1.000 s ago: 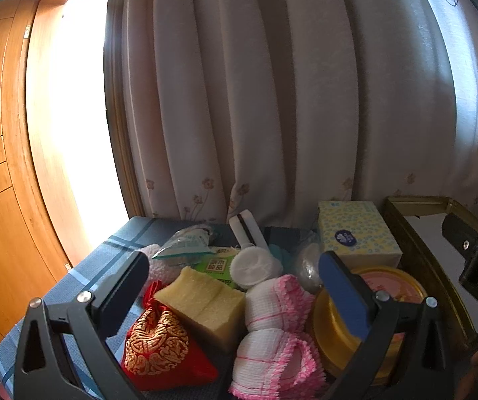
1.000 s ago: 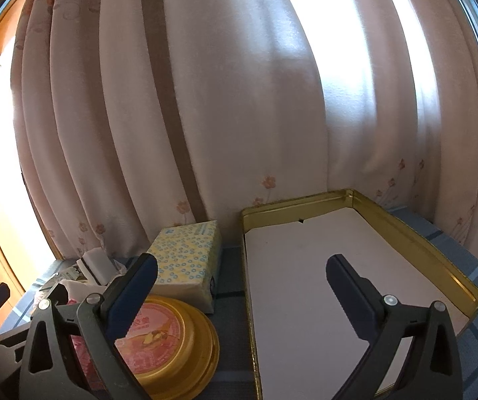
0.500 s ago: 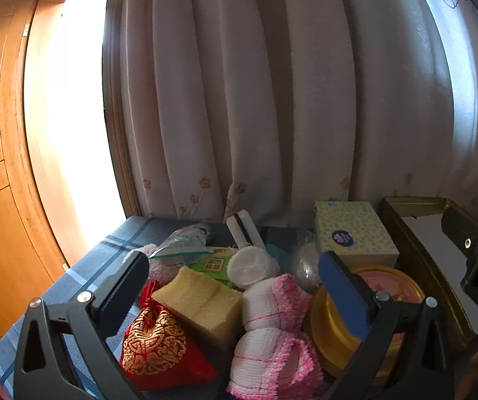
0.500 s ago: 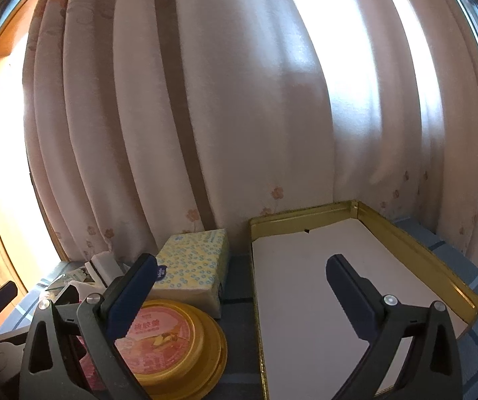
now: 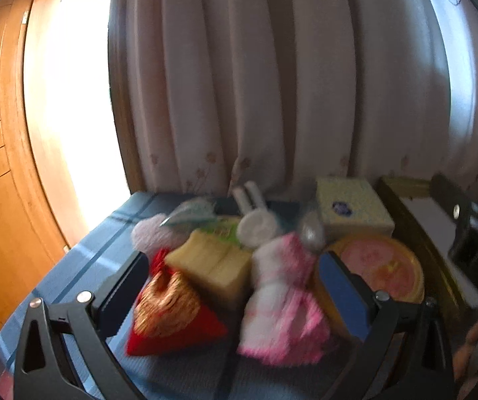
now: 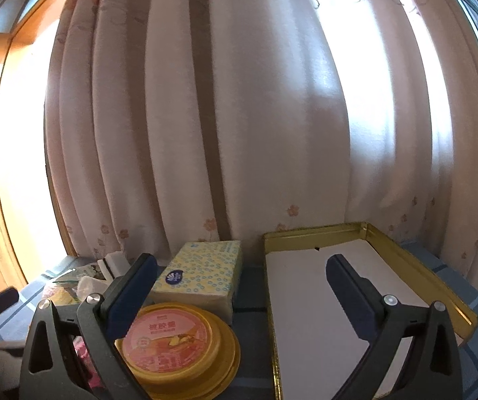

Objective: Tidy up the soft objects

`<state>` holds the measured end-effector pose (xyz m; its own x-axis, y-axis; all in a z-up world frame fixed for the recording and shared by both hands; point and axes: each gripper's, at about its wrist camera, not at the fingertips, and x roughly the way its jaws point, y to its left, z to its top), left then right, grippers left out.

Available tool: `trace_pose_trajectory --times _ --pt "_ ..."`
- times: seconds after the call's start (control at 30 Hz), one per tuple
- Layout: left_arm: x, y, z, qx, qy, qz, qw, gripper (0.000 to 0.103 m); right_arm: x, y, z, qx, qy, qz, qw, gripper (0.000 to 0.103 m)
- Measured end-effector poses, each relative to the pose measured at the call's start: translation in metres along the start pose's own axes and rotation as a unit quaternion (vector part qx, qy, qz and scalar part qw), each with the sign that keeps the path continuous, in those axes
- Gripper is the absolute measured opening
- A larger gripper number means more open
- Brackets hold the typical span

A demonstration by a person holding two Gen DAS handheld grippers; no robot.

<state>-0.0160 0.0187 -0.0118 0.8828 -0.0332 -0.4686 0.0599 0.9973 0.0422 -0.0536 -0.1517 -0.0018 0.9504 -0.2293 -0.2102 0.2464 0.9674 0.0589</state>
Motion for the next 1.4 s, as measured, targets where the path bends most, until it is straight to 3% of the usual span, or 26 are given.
trace_pose_trajectory --times 0.17,0.37,0.57,0.6,0.67,0.73,0.77,0.83,0.9,1.13,1.3,1.4 --pt "-0.013 0.035 -0.011 -0.021 0.014 0.010 0.9996 0.103 -0.004 0.003 -0.002 -0.011 -0.006 0.007 1.000 0.102" --pt "-0.012 0.074 -0.027 -0.034 0.044 0.048 0.9973 0.103 -0.011 0.013 -0.004 -0.016 -0.013 0.039 0.999 0.102" --pt "-0.011 0.098 -0.035 -0.044 0.050 0.060 0.9960 0.103 -0.010 0.059 -0.007 -0.038 0.071 0.103 0.991 0.101" --pt "-0.012 0.101 -0.035 -0.047 0.051 0.057 0.9959 0.103 -0.011 0.071 -0.008 -0.044 0.088 0.115 0.988 0.099" --pt "-0.012 0.106 -0.035 -0.051 0.054 0.052 0.9959 0.103 -0.013 0.082 -0.013 -0.046 0.110 0.134 0.984 0.076" --pt "-0.013 0.111 -0.035 -0.052 0.057 0.051 0.9957 0.103 -0.010 0.092 -0.022 -0.049 0.143 0.148 0.977 0.060" --pt "-0.013 0.113 -0.036 -0.052 0.059 0.048 0.9957 0.103 -0.007 0.093 -0.027 -0.048 0.159 0.149 0.975 0.057" --pt "-0.012 0.116 -0.036 -0.052 0.059 0.043 0.9960 0.103 0.000 0.093 -0.037 -0.036 0.188 0.147 0.970 0.057" --pt "-0.012 0.119 -0.035 -0.055 0.058 0.041 0.9960 0.103 -0.002 0.095 -0.040 -0.042 0.181 0.144 0.972 0.057" --pt "-0.008 0.123 -0.036 -0.063 0.066 0.026 0.9955 0.103 0.012 0.105 -0.042 -0.045 0.210 0.171 0.961 0.051" --pt "-0.005 0.124 -0.037 -0.070 0.075 0.018 0.9946 0.103 0.037 0.118 -0.051 -0.052 0.266 0.171 0.947 0.048" --pt "-0.003 0.123 -0.035 -0.074 0.080 0.011 0.9940 0.103 0.046 0.122 -0.056 -0.059 0.287 0.167 0.941 0.034"
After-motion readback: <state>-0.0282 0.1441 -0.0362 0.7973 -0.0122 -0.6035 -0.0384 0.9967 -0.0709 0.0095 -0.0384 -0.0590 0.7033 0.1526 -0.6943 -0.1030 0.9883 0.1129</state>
